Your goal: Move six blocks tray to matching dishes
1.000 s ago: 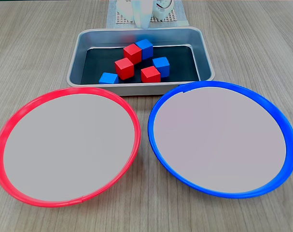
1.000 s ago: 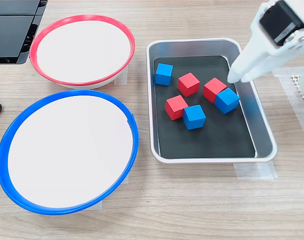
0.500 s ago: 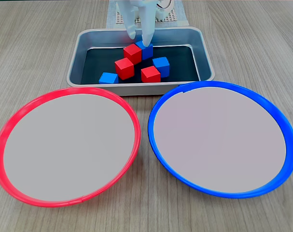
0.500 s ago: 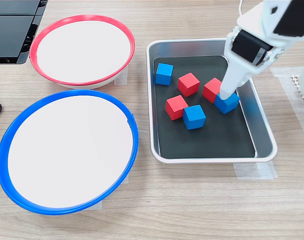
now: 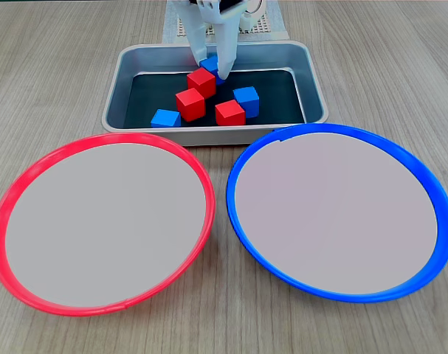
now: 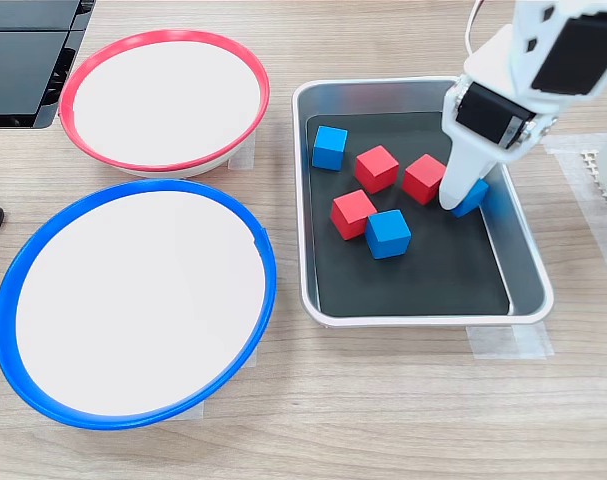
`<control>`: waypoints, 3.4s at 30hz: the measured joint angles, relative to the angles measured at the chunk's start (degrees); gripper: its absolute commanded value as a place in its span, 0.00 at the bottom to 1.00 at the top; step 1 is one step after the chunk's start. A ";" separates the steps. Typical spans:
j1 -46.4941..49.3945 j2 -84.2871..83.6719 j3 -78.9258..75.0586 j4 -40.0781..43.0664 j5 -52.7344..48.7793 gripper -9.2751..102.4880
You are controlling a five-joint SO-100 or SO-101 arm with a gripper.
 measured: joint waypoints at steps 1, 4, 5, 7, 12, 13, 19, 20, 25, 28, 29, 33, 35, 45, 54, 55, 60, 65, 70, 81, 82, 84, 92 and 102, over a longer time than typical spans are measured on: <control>-0.09 0.09 0.09 -0.26 -0.26 0.08; -1.58 -0.09 -1.14 1.14 0.26 0.08; -3.87 -0.53 -3.78 3.34 1.14 0.08; -7.65 -2.64 -10.02 5.98 5.89 0.08; -15.91 -15.47 -33.49 5.01 23.73 0.08; -16.44 -17.67 -37.53 4.31 26.46 0.08; -17.40 -34.19 -50.62 -13.89 35.24 0.08; -17.75 -36.65 -51.33 -16.08 35.42 0.09; -17.75 -45.97 -54.40 -19.51 34.72 0.24; -18.54 -46.93 -54.58 -18.90 32.96 0.17; -18.63 -46.93 -54.67 -18.19 32.70 0.15; -18.37 -43.15 -54.58 -9.32 31.20 0.08; -18.11 -38.58 -53.53 -2.64 29.44 0.08; -10.72 -22.50 -31.46 12.83 17.67 0.28; -11.78 -23.12 -24.17 3.25 24.61 0.28; -12.57 -23.55 -24.17 2.02 24.96 0.28; -12.30 -25.22 -23.82 -0.18 26.10 0.23; -11.25 -26.28 -23.82 -1.14 25.31 0.08; -12.92 -24.35 -26.46 5.01 23.47 0.08; -20.39 -31.99 -54.49 1.49 37.35 0.08; -20.30 -33.93 -54.67 -1.32 37.35 0.08; -20.13 -37.97 -54.76 -7.29 37.27 0.11; -20.21 -45.35 -55.46 -13.62 37.18 0.23; -17.49 -37.97 -55.11 8.09 26.81 0.08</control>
